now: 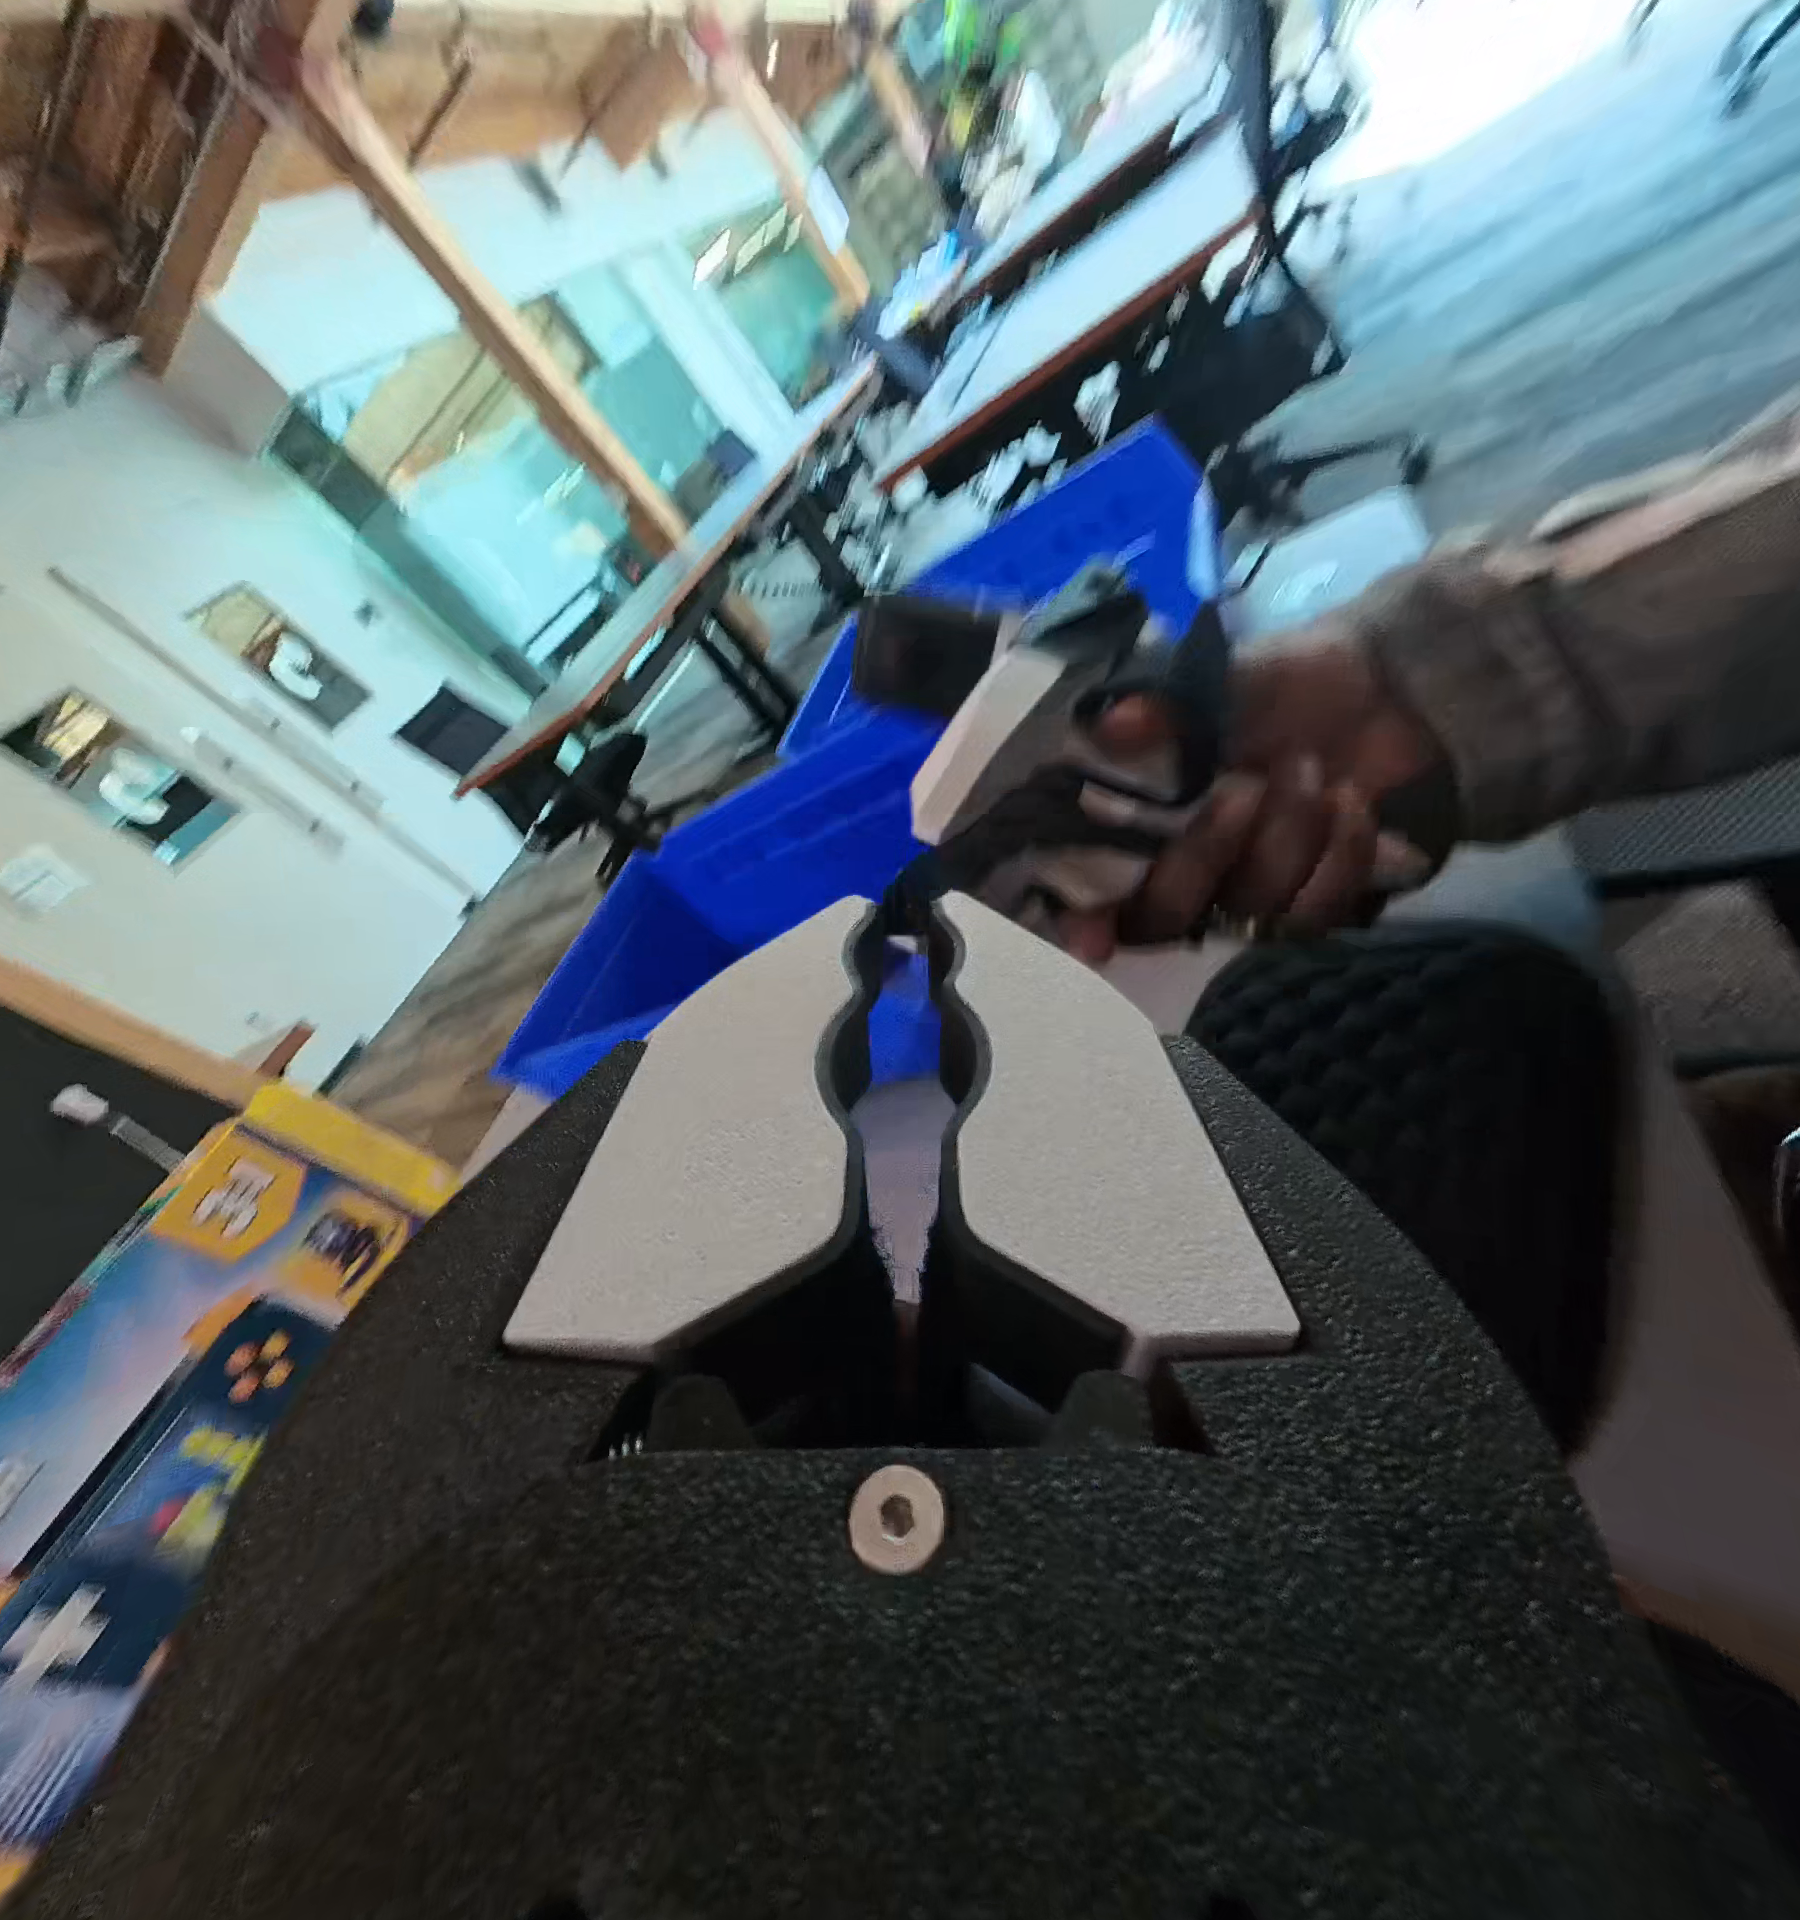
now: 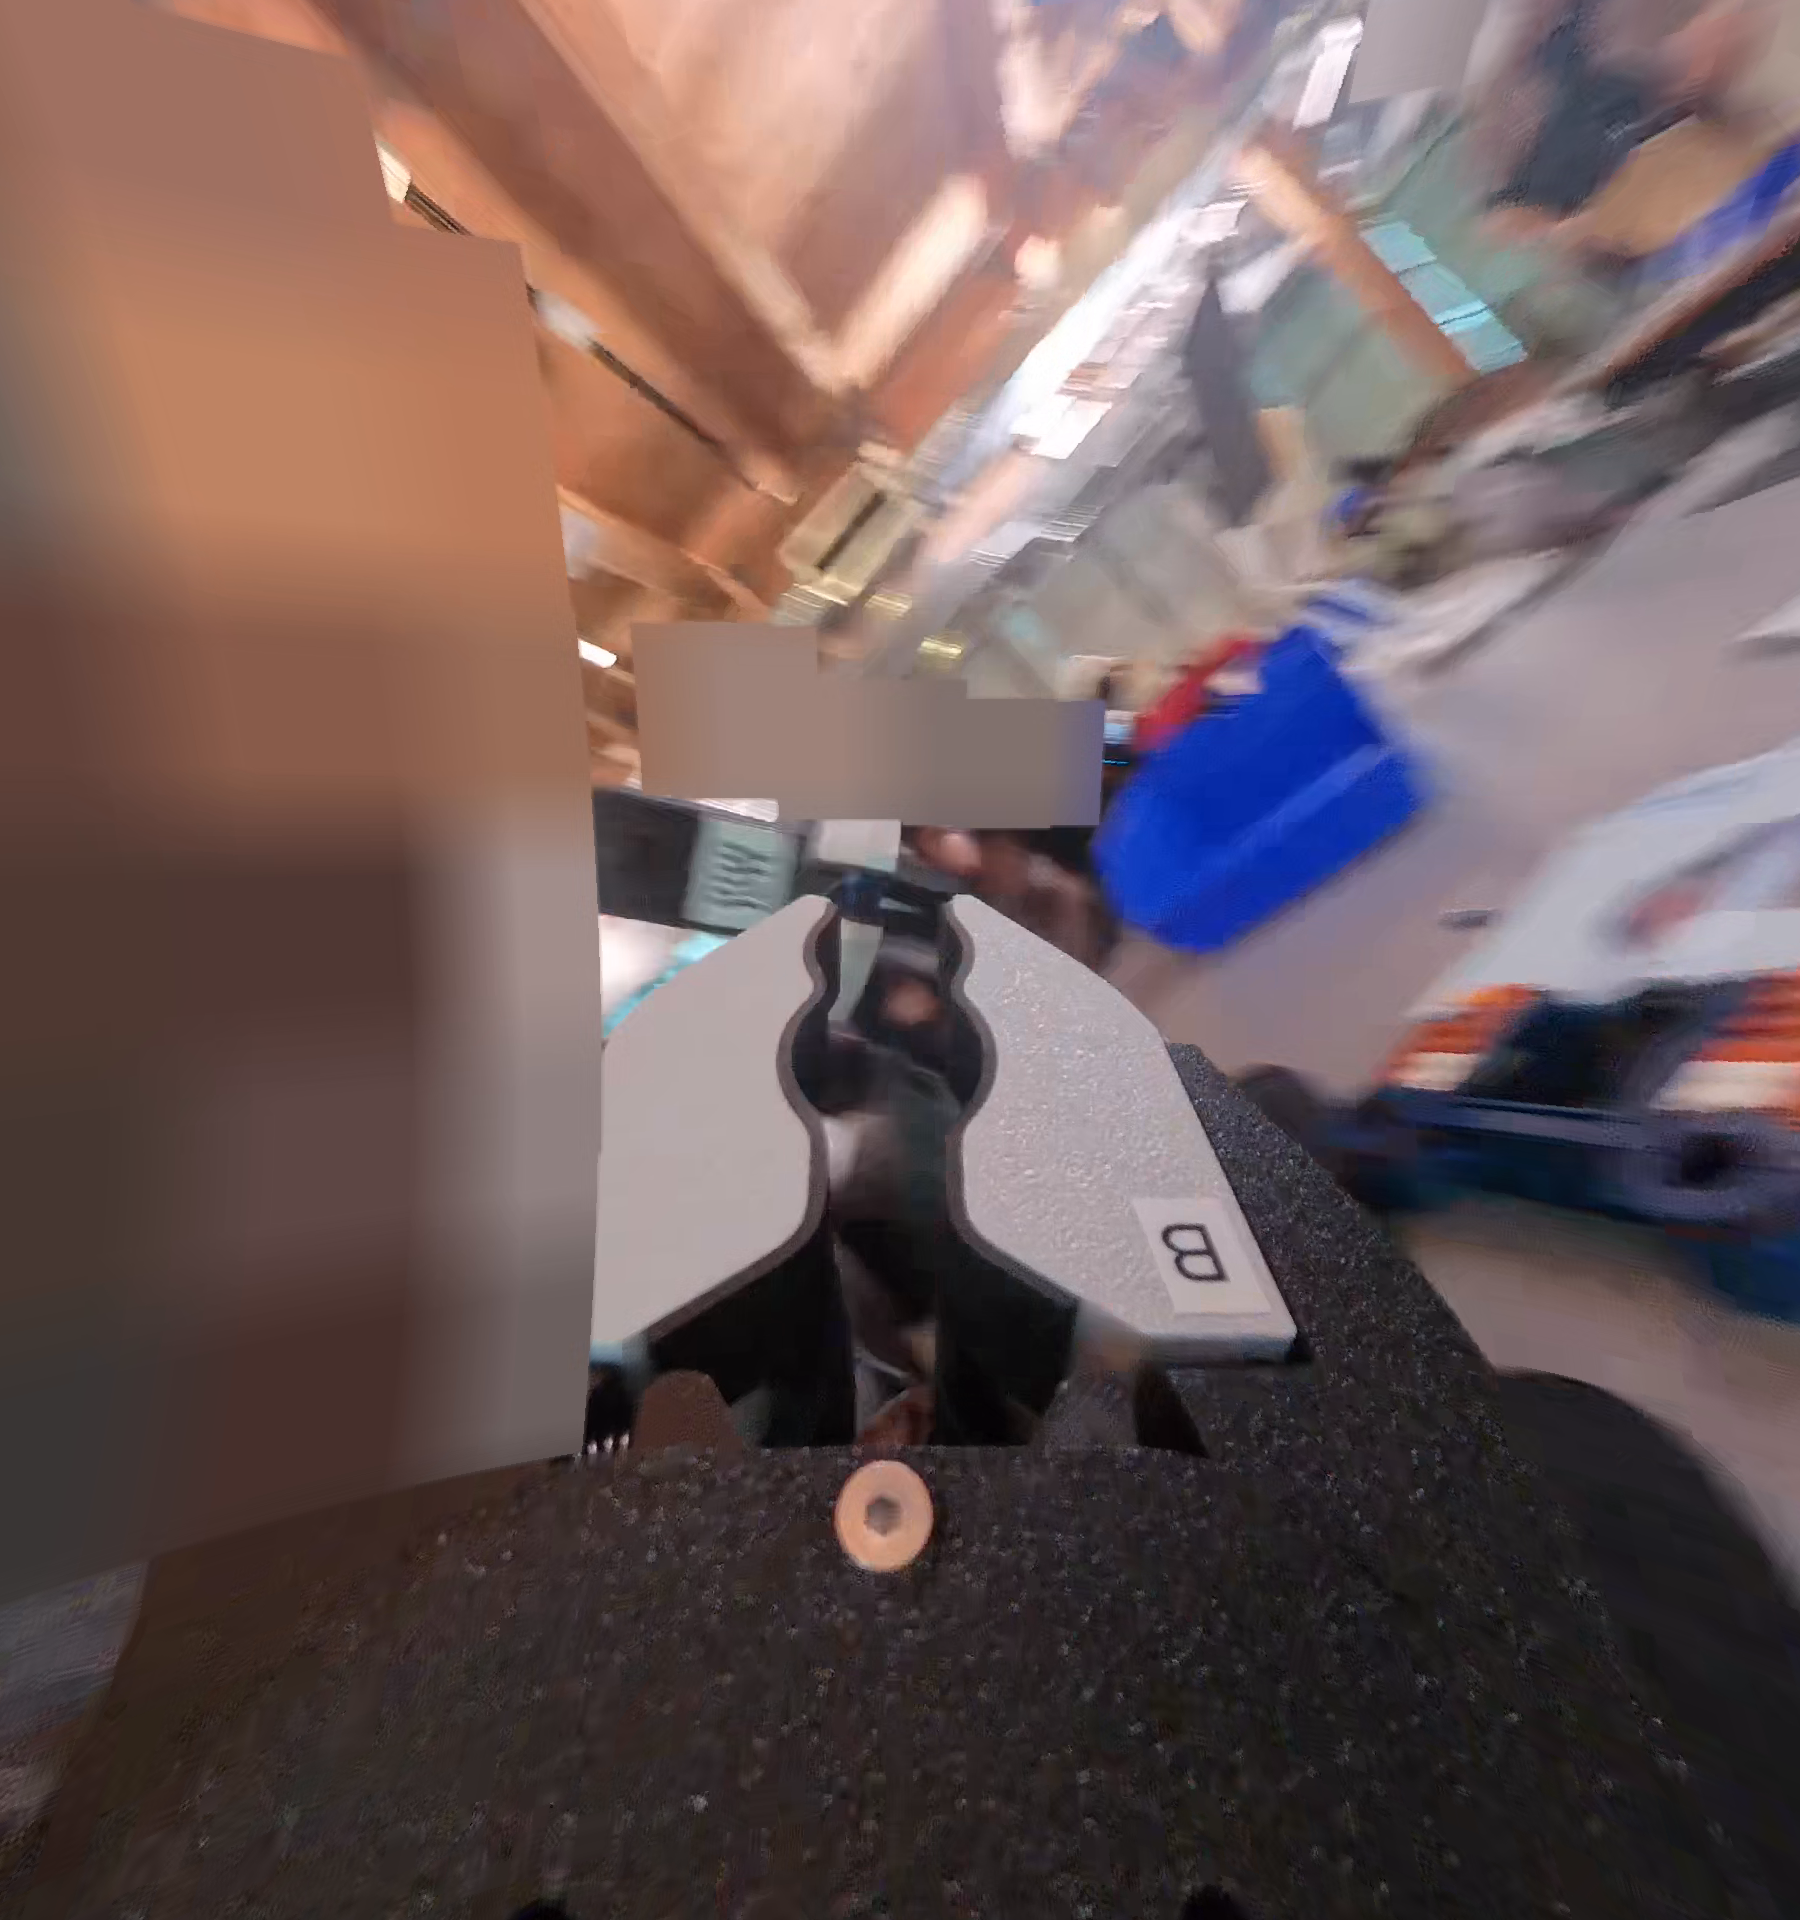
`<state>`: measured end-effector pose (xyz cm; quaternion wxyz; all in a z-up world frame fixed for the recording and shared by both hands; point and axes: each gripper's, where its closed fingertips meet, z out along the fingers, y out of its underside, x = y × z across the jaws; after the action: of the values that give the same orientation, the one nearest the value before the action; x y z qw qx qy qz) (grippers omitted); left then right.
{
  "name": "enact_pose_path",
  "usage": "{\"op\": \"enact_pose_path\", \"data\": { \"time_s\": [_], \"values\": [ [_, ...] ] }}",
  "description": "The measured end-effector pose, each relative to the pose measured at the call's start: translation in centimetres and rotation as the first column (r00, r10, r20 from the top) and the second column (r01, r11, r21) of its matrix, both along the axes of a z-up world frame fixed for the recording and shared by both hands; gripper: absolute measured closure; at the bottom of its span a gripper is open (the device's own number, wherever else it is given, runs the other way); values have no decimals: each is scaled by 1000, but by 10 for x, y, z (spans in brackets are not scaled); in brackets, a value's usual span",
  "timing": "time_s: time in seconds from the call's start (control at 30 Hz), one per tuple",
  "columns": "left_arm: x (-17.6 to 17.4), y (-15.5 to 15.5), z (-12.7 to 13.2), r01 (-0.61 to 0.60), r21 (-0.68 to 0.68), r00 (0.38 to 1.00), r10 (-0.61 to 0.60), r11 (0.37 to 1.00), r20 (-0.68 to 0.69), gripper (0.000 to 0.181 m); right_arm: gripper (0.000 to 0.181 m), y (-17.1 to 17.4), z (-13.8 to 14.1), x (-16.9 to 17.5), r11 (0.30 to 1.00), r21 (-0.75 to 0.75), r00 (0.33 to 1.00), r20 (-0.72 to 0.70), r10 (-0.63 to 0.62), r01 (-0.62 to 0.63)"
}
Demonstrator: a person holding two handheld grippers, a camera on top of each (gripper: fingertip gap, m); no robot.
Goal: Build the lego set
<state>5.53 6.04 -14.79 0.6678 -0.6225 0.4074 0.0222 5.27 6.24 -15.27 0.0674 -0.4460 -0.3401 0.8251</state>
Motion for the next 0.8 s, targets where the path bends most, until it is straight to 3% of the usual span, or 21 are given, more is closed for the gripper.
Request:
{"op": "enact_pose_path", "data": {
  "time_s": [0.03, 0.07, 0.13, 0.3, 0.4, 0.5, 0.6, 0.67, 0.8],
  "values": [
    [-7, 3, -8, -52, -19, 998, 52, 998, -44, 174, 166, 3, -8, -3, 984, 156, 995, 39, -89, 81],
    [-11, 6, -16, -90, -40, 993, 86, 995, -86, 174, 168, 3, -16, -6, 948, 291, 986, 68, -152, 126],
    [-16, 11, -31, -146, -95, 982, 133, 985, -133, 173, 172, 4, -23, -8, 905, 401, 973, 108, -203, 144],
    [-15, 22, -68, -217, -210, 965, 177, 953, -193, 173, 173, 16, -48, -4, 920, 377, 951, 229, -206, 108],
    [-31, 17, -93, -302, -325, 943, 231, 896, -240, 173, 171, 42, -71, 8, 888, 426, 903, 291, -317, 174],
    [-74, -12, -97, -388, -377, 909, 284, 841, -304, 174, 171, 71, -100, 27, 822, 530, 823, 360, -440, 208],
    [-140, -52, -88, -461, -442, 881, 336, 769, -334, 173, 172, 72, -116, 35, 831, 528, 815, 394, -424, 177],
    [-170, -73, -91, -428, -489, 896, 283, 760, -343, 173, 172, 68, -124, 33, 857, 491, 822, 417, -388, 155],
    [-222, -89, -128, -402, -615, 903, 181, 679, -391, 173, 171, 60, -137, 22, 869, 486, 828, 447, -339, 94]
  ]
}}
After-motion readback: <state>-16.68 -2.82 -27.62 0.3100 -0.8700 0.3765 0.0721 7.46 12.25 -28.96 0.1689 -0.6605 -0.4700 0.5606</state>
